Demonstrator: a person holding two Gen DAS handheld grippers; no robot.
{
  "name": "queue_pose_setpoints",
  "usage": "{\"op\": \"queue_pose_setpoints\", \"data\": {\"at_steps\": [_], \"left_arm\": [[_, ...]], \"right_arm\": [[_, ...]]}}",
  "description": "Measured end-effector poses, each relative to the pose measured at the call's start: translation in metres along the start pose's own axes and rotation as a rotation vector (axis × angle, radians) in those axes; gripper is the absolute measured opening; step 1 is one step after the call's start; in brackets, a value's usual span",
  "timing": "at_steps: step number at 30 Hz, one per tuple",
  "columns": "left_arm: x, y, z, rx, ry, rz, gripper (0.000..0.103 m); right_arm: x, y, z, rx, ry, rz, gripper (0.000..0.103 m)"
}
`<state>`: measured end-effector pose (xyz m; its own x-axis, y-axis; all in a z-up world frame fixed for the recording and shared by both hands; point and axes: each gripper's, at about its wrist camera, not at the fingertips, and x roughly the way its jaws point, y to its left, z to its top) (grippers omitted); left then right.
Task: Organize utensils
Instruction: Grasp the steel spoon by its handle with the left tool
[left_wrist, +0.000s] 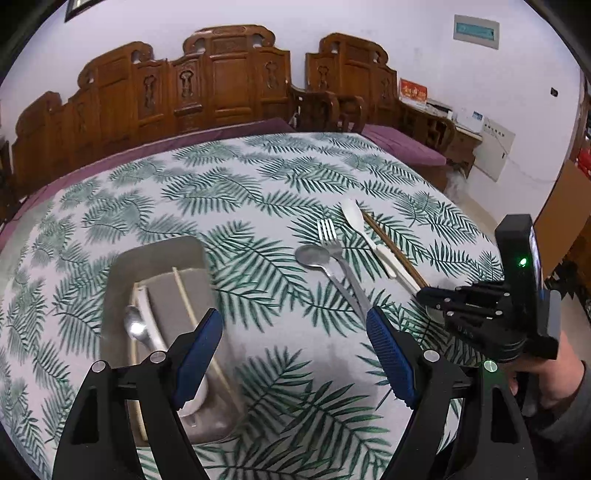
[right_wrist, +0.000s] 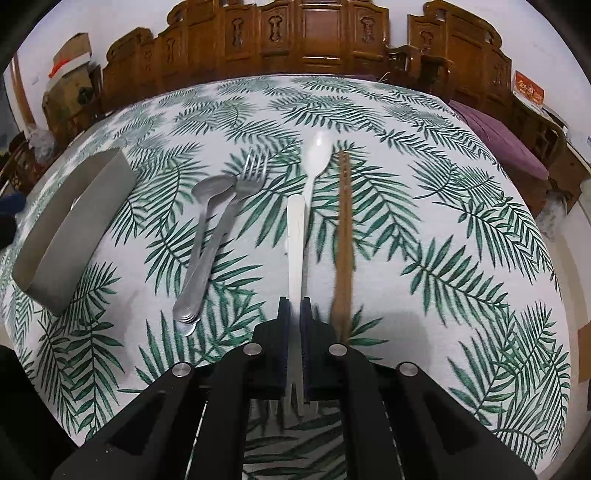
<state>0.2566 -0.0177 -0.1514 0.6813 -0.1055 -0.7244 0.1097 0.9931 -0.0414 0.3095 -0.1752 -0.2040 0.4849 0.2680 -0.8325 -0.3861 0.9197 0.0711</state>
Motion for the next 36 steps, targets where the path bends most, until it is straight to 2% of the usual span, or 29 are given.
{"op": "queue_pose_setpoints", "data": {"at_steps": [5, 15, 20, 27, 31, 34, 36], "left_arm": [[0.023, -0.015, 0.010, 0.022, 0.023, 0.003, 0.076], [0.091, -0.036, 0.023, 0.050, 0.106, 0.002, 0.052], [0.122, -0.035, 0.025, 0.015, 0.172, 0.009, 0.042], [0.145, -0.032, 0.029, -0.042, 0.224, 0.019, 0.035], [0.148, -0.037, 0.028, -0.013, 0.212, 0.057, 0.029], [0.148, -0.034, 0.029, -0.012, 0.215, 0.073, 0.016], [0.148, -0.029, 0.030, -0.032, 0.224, 0.062, 0.013]], "right_arm": [[-0.004, -0.009, 0.004, 0.027, -0.021, 0.026, 0.007], [-0.006, -0.018, 0.007, 0.077, -0.030, 0.070, 0.007], [-0.005, -0.020, 0.006, 0.095, -0.028, 0.086, 0.007], [-0.005, -0.020, 0.007, 0.104, -0.030, 0.104, 0.007], [-0.007, -0.018, 0.007, 0.101, -0.032, 0.111, 0.007], [-0.007, -0.018, 0.008, 0.101, -0.032, 0.113, 0.007], [-0.007, -0.018, 0.008, 0.102, -0.033, 0.114, 0.007]]}}
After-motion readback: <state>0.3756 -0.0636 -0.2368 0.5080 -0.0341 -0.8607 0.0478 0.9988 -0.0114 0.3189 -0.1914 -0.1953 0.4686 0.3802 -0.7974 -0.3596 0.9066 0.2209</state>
